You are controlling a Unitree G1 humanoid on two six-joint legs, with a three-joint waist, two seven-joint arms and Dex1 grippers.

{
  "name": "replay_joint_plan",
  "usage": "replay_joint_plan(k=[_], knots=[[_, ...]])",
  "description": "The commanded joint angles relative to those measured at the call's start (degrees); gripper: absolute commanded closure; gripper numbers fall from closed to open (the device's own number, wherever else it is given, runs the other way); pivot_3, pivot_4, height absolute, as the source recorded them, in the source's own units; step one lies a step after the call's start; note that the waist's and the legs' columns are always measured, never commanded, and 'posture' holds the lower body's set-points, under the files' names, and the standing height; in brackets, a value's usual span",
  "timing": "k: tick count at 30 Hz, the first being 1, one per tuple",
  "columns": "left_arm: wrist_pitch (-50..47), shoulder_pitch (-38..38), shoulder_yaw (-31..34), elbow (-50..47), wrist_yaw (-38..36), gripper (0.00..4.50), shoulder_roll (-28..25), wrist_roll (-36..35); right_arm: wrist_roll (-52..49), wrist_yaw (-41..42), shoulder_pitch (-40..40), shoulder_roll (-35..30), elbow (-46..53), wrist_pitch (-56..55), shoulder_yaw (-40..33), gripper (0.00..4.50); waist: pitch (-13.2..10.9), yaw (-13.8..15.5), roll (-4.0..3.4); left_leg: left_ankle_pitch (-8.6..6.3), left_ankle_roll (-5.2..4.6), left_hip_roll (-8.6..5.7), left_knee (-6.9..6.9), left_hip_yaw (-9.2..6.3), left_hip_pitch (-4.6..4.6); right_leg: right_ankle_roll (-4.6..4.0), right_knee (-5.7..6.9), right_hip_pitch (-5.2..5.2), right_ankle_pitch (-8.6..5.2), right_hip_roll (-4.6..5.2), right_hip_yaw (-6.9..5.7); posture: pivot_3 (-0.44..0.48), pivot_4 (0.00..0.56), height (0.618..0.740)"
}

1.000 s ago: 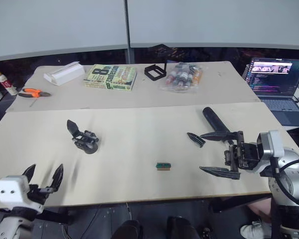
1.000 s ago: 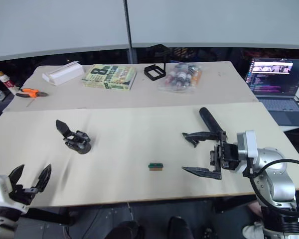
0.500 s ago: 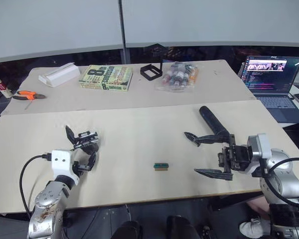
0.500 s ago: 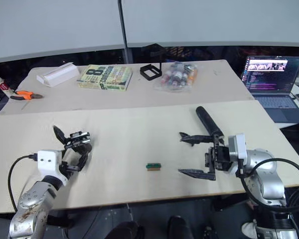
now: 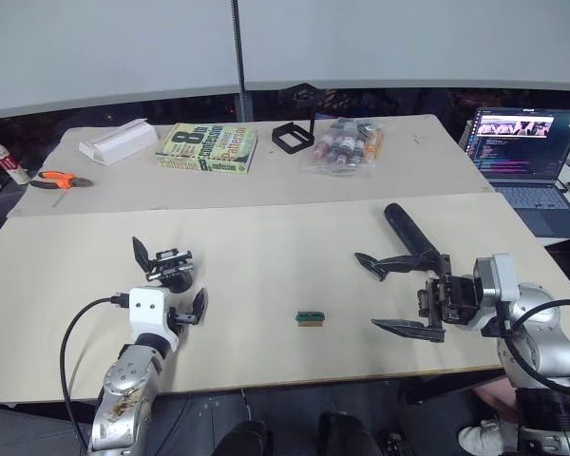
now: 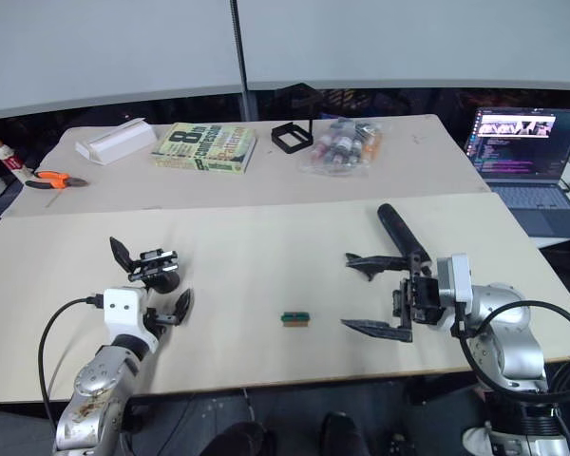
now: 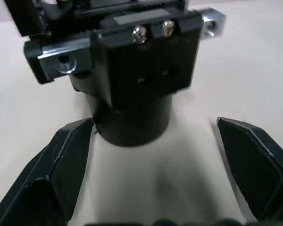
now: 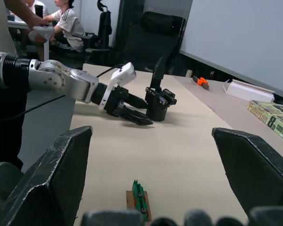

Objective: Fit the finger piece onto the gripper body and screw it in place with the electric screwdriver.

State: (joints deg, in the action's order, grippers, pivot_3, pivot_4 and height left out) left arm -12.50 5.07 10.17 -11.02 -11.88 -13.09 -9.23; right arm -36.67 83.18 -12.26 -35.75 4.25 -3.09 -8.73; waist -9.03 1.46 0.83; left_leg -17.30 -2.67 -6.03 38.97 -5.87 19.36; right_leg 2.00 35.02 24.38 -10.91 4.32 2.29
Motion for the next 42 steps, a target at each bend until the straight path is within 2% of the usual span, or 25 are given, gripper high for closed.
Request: replay_joint_plan(k=[1, 12, 16, 19, 22, 25, 29, 34, 35, 39, 42], knots=[[0.52, -1.41, -0.62, 0.33, 2.06, 0.07, 0.62, 1.61, -0.85, -0.3, -0.83, -1.11, 1.96, 0.43, -0.96, 0.0, 0.0, 0.01, 0.0, 0.0, 0.0, 0.01, 0.0, 0.0, 0.0, 0.0, 0.0, 0.0, 0.0, -0.01, 0.0, 0.0, 0.15, 0.74], [1.18, -6.6, -1.26, 5.32, 4.68, 0.07, 2.06, 3.59, -0.35, -1.4, -1.32, -1.13, 2.98, 1.68, 0.45, 0.0, 0.0, 0.33, 0.0, 0.01, 0.0, 0.0, 0.02, 0.0, -0.01, 0.0, 0.0, -0.05, 0.0, 0.01, -0.02, 0.0, 0.15, 0.74], [-0.87, -6.12, -1.37, 4.3, 6.48, 0.07, 2.17, 4.67, -0.43, -1.98, -1.47, -1.27, 3.27, 1.83, 0.7, 0.0, 0.0, 0.3, 0.0, 0.0, 0.0, -0.01, 0.01, 0.0, -0.01, 0.0, -0.01, -0.04, 0.0, 0.0, -0.01, 0.0, 0.15, 0.74], [-1.49, -4.81, -1.06, 3.11, 6.85, 0.75, 2.67, 4.07, -0.53, -2.21, -1.19, -1.42, 3.54, 1.83, 0.52, 0.0, 0.0, 0.3, 0.0, 0.0, 0.0, 0.0, 0.01, 0.0, -0.01, 0.0, 0.0, -0.04, 0.0, 0.01, 0.0, 0.0, 0.15, 0.74], [-1.34, -3.42, -0.98, 1.97, 6.0, 2.14, 2.43, 3.39, -0.65, -2.28, -0.78, -1.59, 3.91, 1.97, 0.25, 0.0, 0.01, 0.19, -0.01, 0.0, -0.01, 0.0, 0.0, 0.0, -0.01, 0.01, -0.01, -0.03, 0.0, 0.0, 0.01, 0.0, 0.15, 0.74], [1.48, -3.18, 0.2, 2.1, 2.92, 2.17, 1.57, 0.93, -0.69, -2.65, -0.42, -1.69, 4.47, 2.12, 0.08, 0.0, 0.0, 0.09, 0.0, -0.01, -0.02, 0.0, 0.01, 0.0, 0.0, 0.01, -0.03, -0.04, 0.0, 0.01, 0.01, 0.0, 0.15, 0.74], [7.82, -7.14, -0.46, 4.01, -10.59, 2.17, -3.14, -4.73, -0.72, -3.43, 0.16, -2.36, 4.79, 2.13, -1.17, 0.0, -0.01, 0.02, 0.0, 0.0, -0.01, 0.0, 0.01, 0.0, 0.05, 0.01, -0.02, 0.03, 0.0, 0.0, -0.01, 0.0, 0.15, 0.74], [12.75, -20.81, -6.39, 15.85, -34.81, 2.17, -11.17, -8.5, -1.49, -3.58, 3.86, -4.5, 6.56, 2.32, -3.41, 0.0, -0.03, 1.26, 0.03, 0.14, 0.11, -0.04, 0.2, -0.06, 0.61, -0.07, 0.01, 0.43, 0.05, 0.01, -0.32, 0.0, 0.15, 0.74], [14.11, -23.83, -7.35, 19.36, -38.16, 2.17, -11.69, -8.53, -1.71, -3.77, 4.49, -4.74, 7.12, 2.48, -3.74, 0.0, -0.03, 1.22, 0.03, 0.38, 0.44, -0.06, 0.3, -0.06, 0.9, -0.08, 0.03, 0.66, 0.14, 0.0, -0.35, 0.0, 0.15, 0.74], [21.16, -35.79, -12.73, 35.84, -50.21, 2.17, -10.4, -5.72, -2.02, -5.37, 7.52, -5.5, 9.64, 2.86, -5.31, 0.0, -0.02, 0.67, 0.04, 0.44, 0.45, -0.13, 0.31, -0.03, 1.01, -0.03, -0.03, 0.75, 0.23, 0.06, -0.24, 0.0, 0.15, 0.74], [26.32, -41.09, -15.06, 45.36, -54.01, 2.17, -8.55, -3.46, -1.88, -7.06, 9.55, -5.56, 11.54, 2.82, -6.4, 0.0, -0.03, -0.19, 0.04, 0.42, 0.43, -0.1, 0.3, 0.02, 0.99, -0.02, -0.05, 0.8, 0.23, 0.07, -0.23, 0.0, 0.15, 0.74]])
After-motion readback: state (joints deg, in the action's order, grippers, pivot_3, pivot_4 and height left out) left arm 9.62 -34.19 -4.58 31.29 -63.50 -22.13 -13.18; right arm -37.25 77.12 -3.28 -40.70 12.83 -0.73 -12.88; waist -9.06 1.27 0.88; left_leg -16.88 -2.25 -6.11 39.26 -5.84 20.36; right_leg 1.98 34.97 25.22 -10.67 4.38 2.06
